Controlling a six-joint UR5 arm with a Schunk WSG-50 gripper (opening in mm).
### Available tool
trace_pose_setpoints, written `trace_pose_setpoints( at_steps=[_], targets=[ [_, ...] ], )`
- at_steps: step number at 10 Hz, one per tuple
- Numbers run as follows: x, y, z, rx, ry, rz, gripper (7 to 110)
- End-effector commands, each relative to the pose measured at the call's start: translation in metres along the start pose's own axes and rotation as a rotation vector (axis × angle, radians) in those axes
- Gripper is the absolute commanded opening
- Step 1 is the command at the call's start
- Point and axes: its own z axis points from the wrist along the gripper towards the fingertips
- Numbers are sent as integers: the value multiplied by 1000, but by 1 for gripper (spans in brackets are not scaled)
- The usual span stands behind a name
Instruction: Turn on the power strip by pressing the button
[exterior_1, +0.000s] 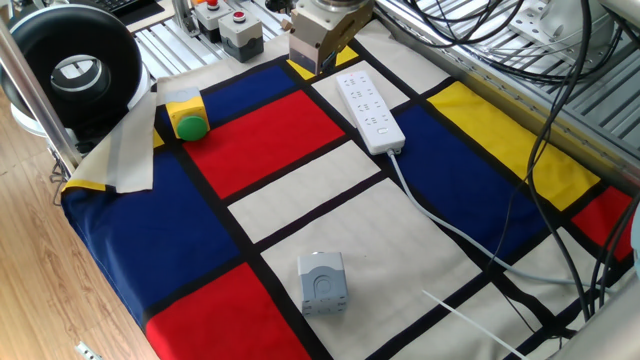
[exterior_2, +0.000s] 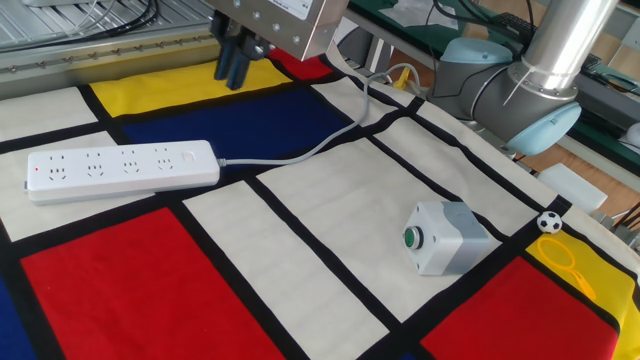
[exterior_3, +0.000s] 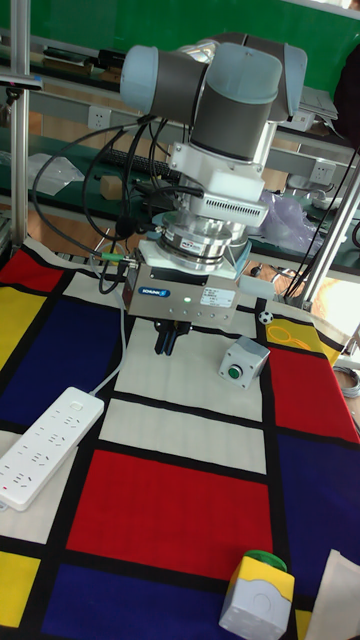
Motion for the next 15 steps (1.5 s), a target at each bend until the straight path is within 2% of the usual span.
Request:
trace_pose_setpoints(
  at_steps=[1,15],
  targets=[
    [-1,2,-2,-13,-5,1,7],
    [0,4,1,-21,0,18,7]
  ],
)
